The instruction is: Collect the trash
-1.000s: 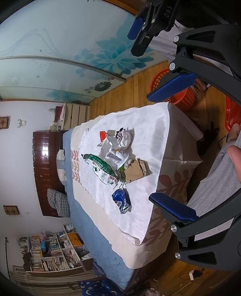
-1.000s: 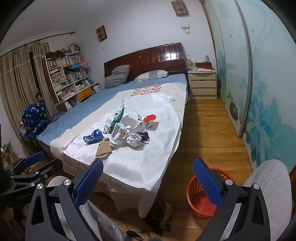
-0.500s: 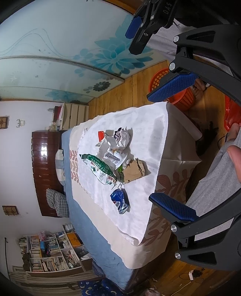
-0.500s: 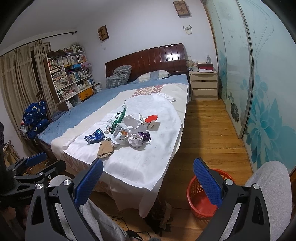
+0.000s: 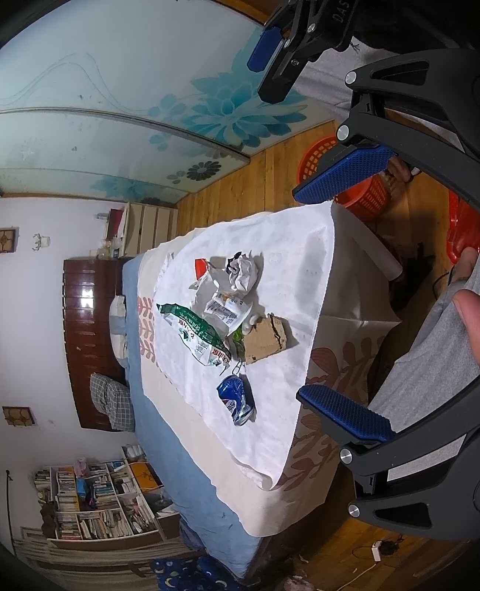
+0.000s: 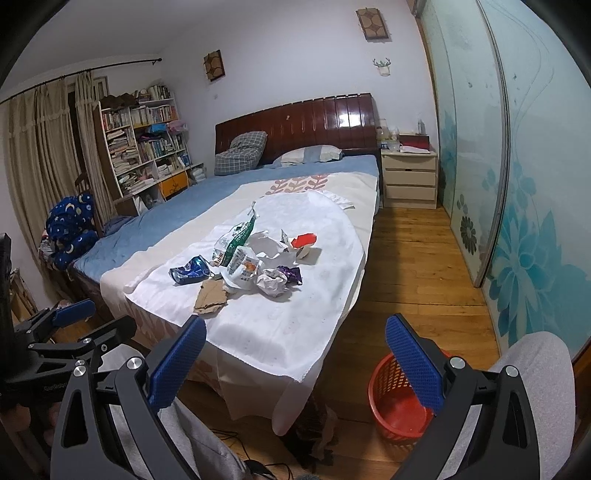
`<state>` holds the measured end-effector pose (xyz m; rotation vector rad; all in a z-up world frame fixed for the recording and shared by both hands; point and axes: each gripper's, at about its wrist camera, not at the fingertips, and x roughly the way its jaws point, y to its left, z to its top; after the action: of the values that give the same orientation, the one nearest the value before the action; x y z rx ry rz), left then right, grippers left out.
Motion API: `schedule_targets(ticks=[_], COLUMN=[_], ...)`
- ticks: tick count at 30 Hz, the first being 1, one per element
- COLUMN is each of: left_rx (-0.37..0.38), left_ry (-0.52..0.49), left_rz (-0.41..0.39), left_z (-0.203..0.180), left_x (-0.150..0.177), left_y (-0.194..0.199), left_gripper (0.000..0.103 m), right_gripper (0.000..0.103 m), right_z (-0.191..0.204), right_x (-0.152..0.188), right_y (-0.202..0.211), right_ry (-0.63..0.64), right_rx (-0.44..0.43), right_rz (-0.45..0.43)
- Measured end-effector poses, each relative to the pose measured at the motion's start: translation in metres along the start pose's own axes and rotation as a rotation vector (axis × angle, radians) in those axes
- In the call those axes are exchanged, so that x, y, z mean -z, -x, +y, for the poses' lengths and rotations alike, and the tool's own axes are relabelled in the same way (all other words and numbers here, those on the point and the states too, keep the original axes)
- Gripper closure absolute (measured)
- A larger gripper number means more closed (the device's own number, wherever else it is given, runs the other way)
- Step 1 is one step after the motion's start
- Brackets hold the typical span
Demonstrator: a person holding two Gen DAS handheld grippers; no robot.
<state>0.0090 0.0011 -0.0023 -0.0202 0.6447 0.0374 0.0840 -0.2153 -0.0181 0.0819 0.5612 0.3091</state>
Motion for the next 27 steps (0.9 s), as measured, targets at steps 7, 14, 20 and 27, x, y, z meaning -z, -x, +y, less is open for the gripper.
schedule_targets(ticks=[7, 14, 20, 27], left_rx=[-0.001, 0.001, -0.008, -0.014], left_ry=[0.000, 0.001, -0.001, 0.014], left_rz=[0.001, 0.003, 0.006, 0.028], left_z=[0.000, 0.001, 0.001, 0.005], left_x=[0.001, 0.001, 0.002, 0.005], left_y=[0.001, 0.001, 0.000, -0.009], left_gripper=[0.006, 0.006, 0.006, 0.006], right_gripper=[0.007, 0.007, 0.007, 0.007], right_z=[-0.002, -0.002, 0.002, 0.007], right_x=[0.000, -0.002, 0.000, -0.005], right_y=[0.001, 0.001, -0.005, -0.025], right_ry=[0.001, 0.004, 0.001, 0.021], right_rx=[-0.001, -0.009, -0.054, -0.081], right_rz=[0.001, 0.009, 0.037, 0.065])
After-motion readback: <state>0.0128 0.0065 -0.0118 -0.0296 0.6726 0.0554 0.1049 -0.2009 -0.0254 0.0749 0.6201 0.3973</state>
